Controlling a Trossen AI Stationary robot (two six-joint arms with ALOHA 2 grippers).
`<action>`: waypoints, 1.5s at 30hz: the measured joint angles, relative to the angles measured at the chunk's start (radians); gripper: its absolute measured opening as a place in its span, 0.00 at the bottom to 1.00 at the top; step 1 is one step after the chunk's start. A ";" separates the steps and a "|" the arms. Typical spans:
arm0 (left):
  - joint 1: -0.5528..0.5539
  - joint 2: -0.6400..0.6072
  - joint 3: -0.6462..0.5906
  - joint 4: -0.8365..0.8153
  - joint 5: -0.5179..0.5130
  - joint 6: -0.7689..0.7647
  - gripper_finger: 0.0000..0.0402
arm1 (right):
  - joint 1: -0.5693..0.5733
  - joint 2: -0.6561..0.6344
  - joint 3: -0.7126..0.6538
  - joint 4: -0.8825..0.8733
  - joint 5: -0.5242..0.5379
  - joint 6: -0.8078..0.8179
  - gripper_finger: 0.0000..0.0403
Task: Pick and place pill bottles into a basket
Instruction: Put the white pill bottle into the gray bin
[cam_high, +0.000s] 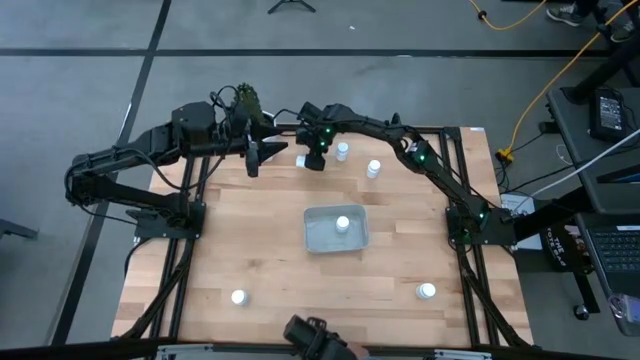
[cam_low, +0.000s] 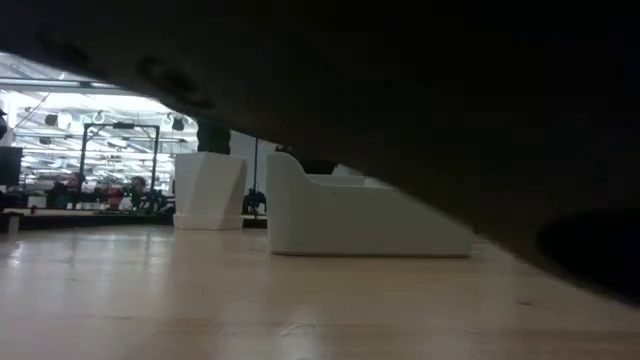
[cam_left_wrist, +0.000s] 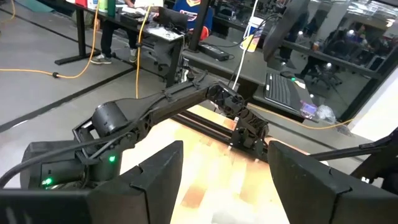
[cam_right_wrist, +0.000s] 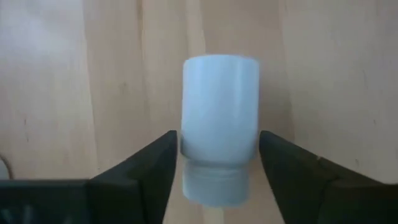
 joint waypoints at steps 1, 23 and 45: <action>0.000 0.000 0.000 0.000 0.002 0.000 0.57 | 0.000 0.000 0.000 0.000 0.002 0.003 0.53; 0.000 0.000 0.000 0.000 0.009 0.000 0.57 | -0.008 0.000 0.001 -0.004 0.009 0.013 0.46; 0.000 0.000 0.000 0.000 0.007 0.008 0.56 | 0.009 0.000 0.001 -0.074 0.135 0.098 0.60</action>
